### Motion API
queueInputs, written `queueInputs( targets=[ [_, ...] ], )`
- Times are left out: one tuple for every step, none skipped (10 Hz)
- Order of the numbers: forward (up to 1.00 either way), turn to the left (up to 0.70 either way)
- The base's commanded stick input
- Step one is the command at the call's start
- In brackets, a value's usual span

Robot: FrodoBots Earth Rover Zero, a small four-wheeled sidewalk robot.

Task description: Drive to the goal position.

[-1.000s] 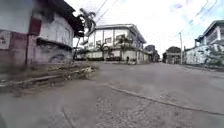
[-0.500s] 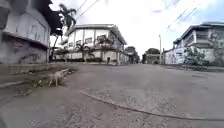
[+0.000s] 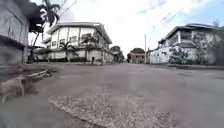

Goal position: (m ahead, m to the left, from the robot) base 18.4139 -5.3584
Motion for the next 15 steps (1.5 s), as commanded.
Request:
queueInputs(
  targets=[
    [1.0,0.0],
    [1.0,0.0],
    [1.0,0.03],
    [1.0,0.01],
    [1.0,0.0],
    [1.0,0.0],
    [1.0,0.0],
    [1.0,0.0],
    [1.0,0.0],
    [1.0,0.0],
    [1.0,0.07],
    [1.0,0.02],
    [1.0,0.0],
    [1.0,0.0],
    [1.0,0.0]
  ],
)
